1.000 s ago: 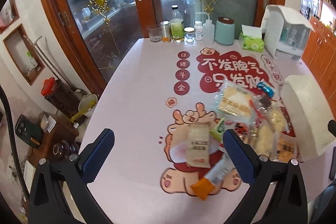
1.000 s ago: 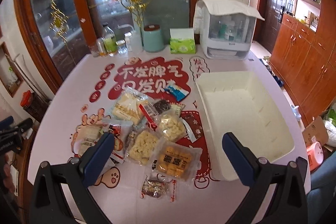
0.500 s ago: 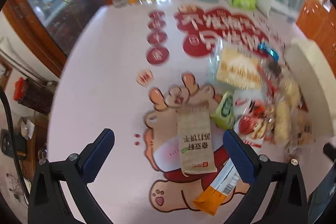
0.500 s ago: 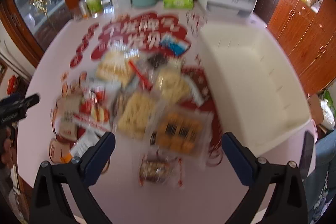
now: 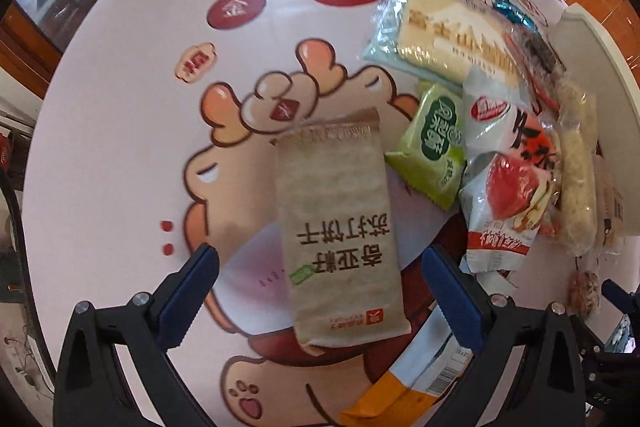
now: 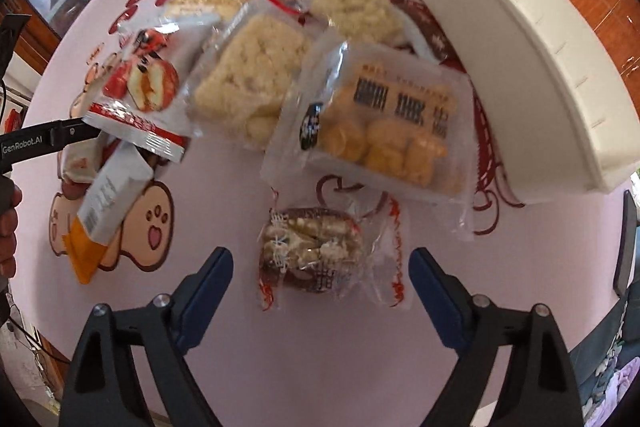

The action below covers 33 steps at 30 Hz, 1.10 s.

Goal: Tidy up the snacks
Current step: 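Grasp the brown biscuit bag with left tool while right tool grasps the small candy bag, then carry both bags into the white tray and open both tools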

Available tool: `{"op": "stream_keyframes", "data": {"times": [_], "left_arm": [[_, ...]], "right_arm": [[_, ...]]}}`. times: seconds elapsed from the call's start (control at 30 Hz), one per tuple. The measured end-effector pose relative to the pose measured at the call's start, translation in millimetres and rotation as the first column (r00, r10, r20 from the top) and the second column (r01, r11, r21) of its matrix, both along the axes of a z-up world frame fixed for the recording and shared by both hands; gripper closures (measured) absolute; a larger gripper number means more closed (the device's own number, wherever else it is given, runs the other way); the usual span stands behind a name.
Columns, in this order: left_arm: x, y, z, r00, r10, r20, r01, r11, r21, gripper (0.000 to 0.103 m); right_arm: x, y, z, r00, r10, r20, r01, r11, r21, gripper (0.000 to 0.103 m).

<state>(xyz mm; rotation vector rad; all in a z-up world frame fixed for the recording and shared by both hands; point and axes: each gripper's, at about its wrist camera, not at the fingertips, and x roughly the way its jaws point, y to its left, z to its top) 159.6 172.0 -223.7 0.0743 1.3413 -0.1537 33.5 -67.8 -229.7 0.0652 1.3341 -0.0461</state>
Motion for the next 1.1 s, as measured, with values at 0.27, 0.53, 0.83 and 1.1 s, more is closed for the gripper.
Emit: {"op": "stream_keyframes", "data": {"times": [0.27,0.53,0.83,1.1], "left_arm": [[2.1,-7.7,-8.1,1.000,0.004,0.023,-0.005,1.000,0.022,0.025],[-6.0,-9.1,1.2,0.999,0.011,0.038,-0.013,0.999,0.043,0.050],[-46.9,12.0,71.8,0.982,0.053,0.183,-0.057,0.998,0.018,0.050],[-72.7,-52.2,173.4,0.932,-0.040,0.360,0.104,0.982,-0.159,0.050]], "right_arm": [[-1.2,2.7,-11.5,1.000,0.011,-0.002,-0.011,1.000,-0.009,0.041],[2.6,7.8,-4.3,0.997,0.065,0.043,-0.064,0.998,-0.030,0.056],[-15.9,19.8,32.2,0.985,0.160,0.061,-0.160,0.987,0.006,0.060],[-40.9,-7.3,96.8,0.960,0.194,0.202,-0.194,0.981,-0.019,0.060]]}}
